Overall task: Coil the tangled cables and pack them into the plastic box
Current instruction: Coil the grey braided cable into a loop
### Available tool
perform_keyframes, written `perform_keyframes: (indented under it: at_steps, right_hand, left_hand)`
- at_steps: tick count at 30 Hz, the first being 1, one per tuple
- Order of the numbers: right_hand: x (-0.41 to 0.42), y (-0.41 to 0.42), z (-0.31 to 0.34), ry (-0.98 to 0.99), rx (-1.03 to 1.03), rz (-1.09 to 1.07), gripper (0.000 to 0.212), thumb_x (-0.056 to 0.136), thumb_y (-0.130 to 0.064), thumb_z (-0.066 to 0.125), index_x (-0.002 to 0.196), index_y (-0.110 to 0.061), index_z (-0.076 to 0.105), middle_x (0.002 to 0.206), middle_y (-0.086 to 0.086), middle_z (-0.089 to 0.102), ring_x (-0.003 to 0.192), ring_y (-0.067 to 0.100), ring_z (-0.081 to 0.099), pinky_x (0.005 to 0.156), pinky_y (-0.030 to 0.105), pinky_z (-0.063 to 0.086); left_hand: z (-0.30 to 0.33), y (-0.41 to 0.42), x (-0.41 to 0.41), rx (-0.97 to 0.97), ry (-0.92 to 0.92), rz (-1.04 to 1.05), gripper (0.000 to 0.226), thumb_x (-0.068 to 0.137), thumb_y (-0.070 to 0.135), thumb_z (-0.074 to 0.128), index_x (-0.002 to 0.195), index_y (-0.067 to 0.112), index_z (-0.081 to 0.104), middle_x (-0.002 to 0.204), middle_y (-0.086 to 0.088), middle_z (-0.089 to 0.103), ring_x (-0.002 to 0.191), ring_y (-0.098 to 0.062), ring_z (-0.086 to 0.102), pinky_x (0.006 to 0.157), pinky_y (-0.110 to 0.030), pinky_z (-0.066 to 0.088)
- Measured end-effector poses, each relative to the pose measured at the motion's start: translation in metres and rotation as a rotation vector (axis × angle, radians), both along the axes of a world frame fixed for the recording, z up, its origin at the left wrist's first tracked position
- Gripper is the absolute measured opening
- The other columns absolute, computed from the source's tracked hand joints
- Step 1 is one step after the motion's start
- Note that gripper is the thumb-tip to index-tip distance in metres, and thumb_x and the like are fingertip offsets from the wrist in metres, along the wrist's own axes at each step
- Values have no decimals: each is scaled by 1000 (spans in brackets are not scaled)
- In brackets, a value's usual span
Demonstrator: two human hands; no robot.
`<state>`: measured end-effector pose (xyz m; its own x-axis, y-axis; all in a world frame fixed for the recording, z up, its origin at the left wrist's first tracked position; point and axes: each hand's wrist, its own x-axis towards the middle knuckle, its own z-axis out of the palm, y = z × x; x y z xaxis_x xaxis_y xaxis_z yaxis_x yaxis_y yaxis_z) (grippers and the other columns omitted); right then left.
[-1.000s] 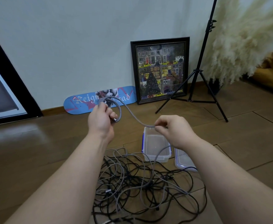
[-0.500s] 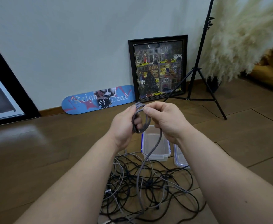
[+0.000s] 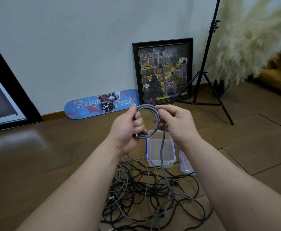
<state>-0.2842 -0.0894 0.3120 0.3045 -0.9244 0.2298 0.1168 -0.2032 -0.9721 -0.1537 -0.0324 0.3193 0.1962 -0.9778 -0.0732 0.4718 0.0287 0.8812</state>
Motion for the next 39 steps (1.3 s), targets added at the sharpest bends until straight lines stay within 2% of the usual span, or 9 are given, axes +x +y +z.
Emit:
perform_keyframes:
  at_steps: [4, 8, 11, 15, 22, 26, 32, 35, 39]
  right_hand:
    - [7, 4, -5, 34, -51, -28, 31, 102, -11, 45, 114, -34, 63, 99, 7, 70, 78, 35, 69, 72, 48, 60]
    - [6, 6, -13, 258, -247, -98, 37, 99, -32, 43, 122, -59, 53, 90, -6, 69, 74, 14, 69, 75, 50, 57]
    - [9, 9, -13, 351, -366, -146, 37, 101, -24, 48, 135, -37, 55, 97, 0, 71, 76, 17, 62, 79, 42, 54]
    - [13, 6, -16, 356, -371, -196, 34, 101, -23, 49, 133, -22, 59, 103, 7, 69, 87, 25, 64, 81, 38, 51]
    - [8, 1, -17, 324, -305, -195, 25, 101, -20, 49, 117, -16, 68, 77, -13, 59, 74, 19, 58, 73, 43, 52]
    - [5, -4, -16, 308, -282, -264, 23, 101, -19, 48, 111, -16, 69, 85, -8, 64, 83, 15, 58, 73, 28, 43]
    - [7, -5, -14, 275, -244, -270, 22, 100, -20, 50, 109, -16, 70, 88, -12, 63, 86, 6, 56, 67, 8, 39]
    - [7, -7, -15, 227, -174, -229, 21, 98, -20, 54, 110, -16, 71, 82, -16, 62, 79, 3, 56, 73, 20, 44]
    - [8, -5, -15, 160, -84, -140, 15, 98, -21, 55, 100, -24, 70, 61, -12, 54, 59, 8, 49, 60, 29, 43]
  left_hand:
    - [0, -1, -4, -15, -30, 29, 45, 105, 40, 32, 65, 22, 33, 44, 10, 20, 37, -6, 18, 58, -27, 33]
    - [-5, -3, -6, -52, -128, 96, 45, 105, 40, 32, 65, 22, 33, 45, 10, 22, 40, -8, 15, 58, -30, 25]
    - [-9, -5, -7, -53, -137, 132, 45, 105, 41, 34, 64, 22, 33, 45, 10, 23, 39, -7, 16, 58, -31, 21]
    - [-9, -5, -14, -36, -143, 136, 47, 106, 40, 32, 62, 22, 30, 46, 10, 22, 40, -8, 15, 58, -30, 25]
    - [-8, -5, -16, -11, -228, 73, 43, 106, 36, 32, 68, 16, 38, 50, 6, 32, 42, -9, 27, 58, -28, 28]
    - [-5, -4, -21, -27, -228, 26, 26, 107, 21, 34, 105, 5, 54, 63, 2, 43, 46, -7, 36, 59, -26, 37]
    - [-4, -1, -17, -6, -201, 51, 31, 106, 23, 36, 95, 7, 60, 57, 4, 46, 50, -9, 48, 58, -23, 43]
    - [-1, 3, -18, 26, -116, 4, 32, 107, 25, 34, 85, 10, 52, 54, 3, 44, 52, -11, 55, 61, -25, 52]
    - [0, 2, -21, -10, -37, -32, 34, 107, 24, 31, 75, 16, 38, 51, 6, 32, 43, -9, 33, 69, -30, 44]
